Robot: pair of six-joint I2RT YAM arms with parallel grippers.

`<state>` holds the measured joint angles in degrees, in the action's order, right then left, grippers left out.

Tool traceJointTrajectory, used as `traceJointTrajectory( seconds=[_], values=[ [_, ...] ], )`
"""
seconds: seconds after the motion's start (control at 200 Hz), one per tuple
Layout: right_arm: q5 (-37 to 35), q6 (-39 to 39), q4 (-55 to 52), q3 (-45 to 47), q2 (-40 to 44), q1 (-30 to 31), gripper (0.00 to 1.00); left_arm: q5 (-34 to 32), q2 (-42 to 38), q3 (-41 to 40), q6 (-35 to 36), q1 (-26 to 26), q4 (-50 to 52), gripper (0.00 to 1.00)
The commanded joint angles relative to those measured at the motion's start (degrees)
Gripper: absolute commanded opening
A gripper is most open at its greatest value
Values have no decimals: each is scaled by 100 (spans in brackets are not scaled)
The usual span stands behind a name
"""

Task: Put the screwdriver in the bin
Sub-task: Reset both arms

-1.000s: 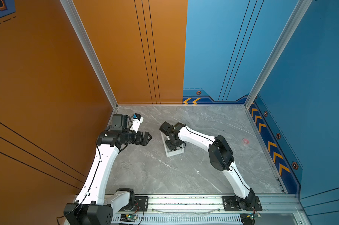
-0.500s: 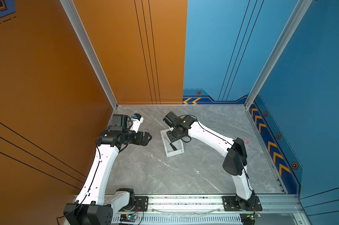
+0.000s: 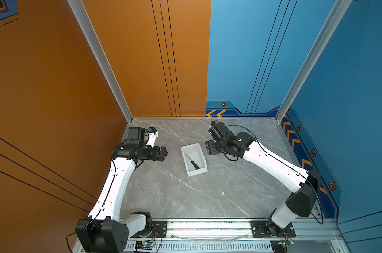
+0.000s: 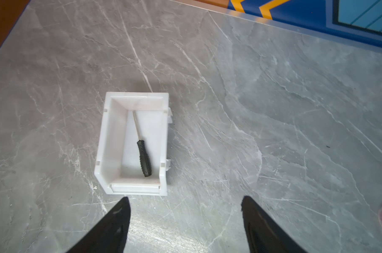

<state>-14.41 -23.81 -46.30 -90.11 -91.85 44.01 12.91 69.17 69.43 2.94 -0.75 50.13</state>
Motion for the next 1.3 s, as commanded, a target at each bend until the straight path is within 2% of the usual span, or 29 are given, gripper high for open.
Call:
traceJointTrajectory(
  seconds=[0.0, 0.03, 0.055, 0.07, 0.245, 0.415, 0.591, 0.691, 0.811, 0.931, 1.076, 1.166, 1.296],
  values=[
    [-139, -238, 829, 725, 606, -330, 88, -301, 57, -113, -358, 98, -306, 98],
    [-60, -274, 1026, 966, 772, -496, 89, -357, 52, -151, -406, 122, -394, 98],
    [-14, -318, 1188, 1166, 906, -623, 98, -402, 35, -189, -451, 147, -484, 98],
    [10, -336, 1281, 1283, 986, -689, 100, -418, 35, -219, -483, 158, -541, 98],
    [173, -400, 2254, 2427, 1866, -1287, 100, -647, -43, -454, -804, 249, -1150, 98],
    [-529, -387, 2554, 3155, 2353, -1596, 100, -795, -180, -937, -1186, 304, -1921, 98],
    [-1014, 206, 3126, 3939, 2774, -1928, 100, -1218, -418, -1951, -1261, 354, -3225, 98],
    [-1337, 359, 3519, 4336, 3059, -2062, 100, -1919, -513, -2479, -1375, 382, -4080, 98],
    [-1396, 668, 4334, 4965, 3417, -2235, 100, -2219, -511, -3119, -1059, 451, -5314, 98],
    [-1172, 1156, 5076, 5520, 3516, -2432, 100, -2262, -328, -3829, -811, 521, -6504, 98],
    [-1141, 1312, 5402, 5749, 3423, -2757, 100, -1914, 32, -4471, -688, 531, -7735, 98],
    [-963, 1438, 5843, 5974, 3377, -2973, 100, -1753, 460, -4688, -742, 498, -8550, 98],
    [-792, 1663, 6196, 6168, 3306, -3192, 100, -1869, 1075, -4727, -757, 377, -9373, 98]
  ],
)
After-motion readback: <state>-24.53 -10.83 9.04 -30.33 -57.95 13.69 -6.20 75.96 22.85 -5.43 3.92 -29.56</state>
